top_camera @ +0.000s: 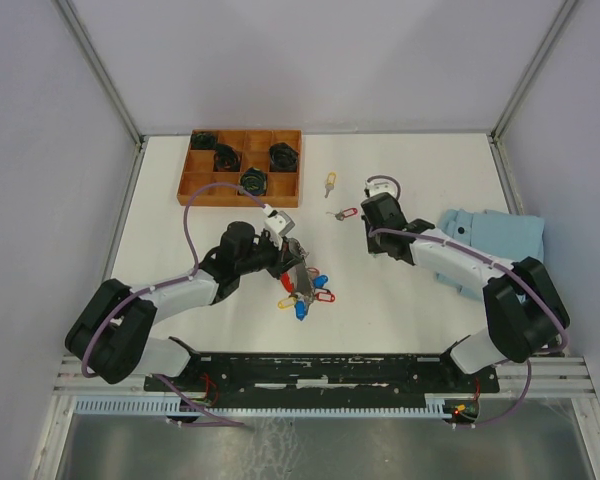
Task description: Put the keys on the keyring
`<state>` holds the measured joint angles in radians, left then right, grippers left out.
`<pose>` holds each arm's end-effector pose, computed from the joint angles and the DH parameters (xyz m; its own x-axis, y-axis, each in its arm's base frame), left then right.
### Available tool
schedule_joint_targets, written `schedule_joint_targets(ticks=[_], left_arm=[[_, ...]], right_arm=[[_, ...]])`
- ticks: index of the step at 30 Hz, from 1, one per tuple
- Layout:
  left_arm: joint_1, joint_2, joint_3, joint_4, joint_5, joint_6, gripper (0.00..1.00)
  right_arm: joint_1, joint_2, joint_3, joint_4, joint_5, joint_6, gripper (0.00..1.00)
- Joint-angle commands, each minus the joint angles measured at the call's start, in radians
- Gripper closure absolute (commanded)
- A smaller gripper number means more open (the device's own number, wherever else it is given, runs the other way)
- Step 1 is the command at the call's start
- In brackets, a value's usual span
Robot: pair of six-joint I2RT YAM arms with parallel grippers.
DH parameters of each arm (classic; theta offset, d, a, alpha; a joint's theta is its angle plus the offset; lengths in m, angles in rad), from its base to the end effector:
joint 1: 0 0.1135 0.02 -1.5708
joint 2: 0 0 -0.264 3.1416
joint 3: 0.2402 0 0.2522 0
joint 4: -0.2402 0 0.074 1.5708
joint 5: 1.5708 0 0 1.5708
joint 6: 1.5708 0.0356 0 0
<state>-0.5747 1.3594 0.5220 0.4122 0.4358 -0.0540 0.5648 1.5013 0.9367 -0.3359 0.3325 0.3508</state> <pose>0.2184 -0.1594 0.1860 -0.3897 0.1941 -0.9002 0.7957 0.5632 -0.2230 0.2660 0.1548 0.2121 -0.7366 -0.0822 -0.6713 -0.0868 0.9959 -0.0267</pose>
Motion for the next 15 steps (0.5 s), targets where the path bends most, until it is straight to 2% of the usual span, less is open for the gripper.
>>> schedule_joint_targets(ticks=[1, 13, 15], left_arm=[[-0.002, -0.014, 0.022, 0.03, 0.0, 0.026, 0.97], [-0.002, 0.01, 0.034, 0.028, 0.01, 0.019, 0.97], [-0.003, 0.014, 0.036, 0.026, 0.012, 0.019, 0.97]], right_arm=[[0.009, 0.004, -0.05, -0.034, -0.036, 0.116, 0.98], [0.11, -0.027, -0.125, -0.087, -0.13, 0.288, 0.92], [0.11, -0.018, -0.131, -0.078, -0.166, 0.308, 0.87]])
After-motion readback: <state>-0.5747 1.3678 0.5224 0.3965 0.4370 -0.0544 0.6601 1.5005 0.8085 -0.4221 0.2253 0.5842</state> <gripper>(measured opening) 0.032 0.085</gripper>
